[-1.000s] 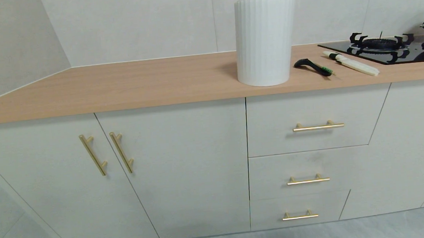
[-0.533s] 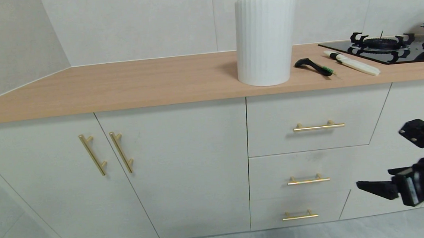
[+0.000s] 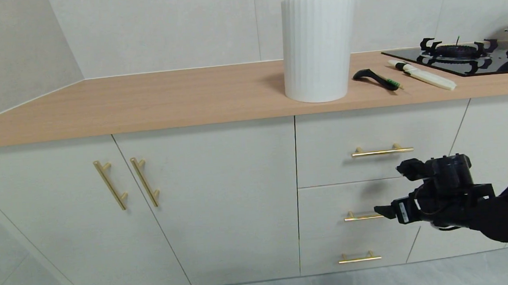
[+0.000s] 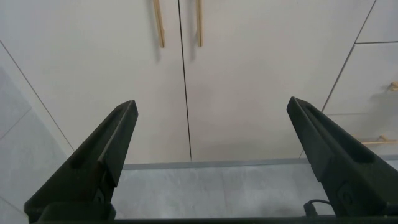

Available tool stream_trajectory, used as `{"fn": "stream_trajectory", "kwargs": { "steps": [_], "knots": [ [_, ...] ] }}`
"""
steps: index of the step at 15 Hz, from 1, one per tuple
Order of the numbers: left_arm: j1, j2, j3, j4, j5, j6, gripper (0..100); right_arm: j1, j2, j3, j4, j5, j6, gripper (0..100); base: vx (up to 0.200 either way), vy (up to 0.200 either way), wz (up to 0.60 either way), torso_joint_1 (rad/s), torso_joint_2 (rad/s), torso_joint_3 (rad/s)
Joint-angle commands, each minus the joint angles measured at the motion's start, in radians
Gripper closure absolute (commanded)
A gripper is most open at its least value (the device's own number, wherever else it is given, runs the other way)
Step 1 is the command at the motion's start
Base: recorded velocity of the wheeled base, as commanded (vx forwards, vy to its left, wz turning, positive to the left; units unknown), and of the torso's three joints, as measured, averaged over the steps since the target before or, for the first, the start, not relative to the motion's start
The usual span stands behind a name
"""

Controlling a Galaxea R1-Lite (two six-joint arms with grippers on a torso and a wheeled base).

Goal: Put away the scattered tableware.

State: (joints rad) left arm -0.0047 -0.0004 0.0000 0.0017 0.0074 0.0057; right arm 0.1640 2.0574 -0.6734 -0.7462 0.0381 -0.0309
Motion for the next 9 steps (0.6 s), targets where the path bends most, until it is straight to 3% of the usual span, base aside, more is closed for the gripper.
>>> {"fn": "stream_trajectory", "kwargs": {
  "steps": [1, 6, 9],
  "knots": [
    [0.0, 0.0, 0.0, 0.0, 0.0, 0.0, 0, 0.009, 0.155, 0.005, -0.079, -0.029, 0.029, 0, 0.0, 0.0, 0.0, 0.0, 0.0, 0.0],
    [0.0, 0.0, 0.0, 0.0, 0.0, 0.0, 0, 0.017, 0.28, -0.008, -0.286, -0.124, 0.037, 0, 0.0, 0.0, 0.0, 0.0, 0.0, 0.0],
    [0.0, 0.0, 0.0, 0.0, 0.0, 0.0, 0, 0.017, 0.314, -0.044, -0.312, -0.164, 0.039, 0, 0.0, 0.0, 0.0, 0.0, 0.0, 0.0]
  ]
}}
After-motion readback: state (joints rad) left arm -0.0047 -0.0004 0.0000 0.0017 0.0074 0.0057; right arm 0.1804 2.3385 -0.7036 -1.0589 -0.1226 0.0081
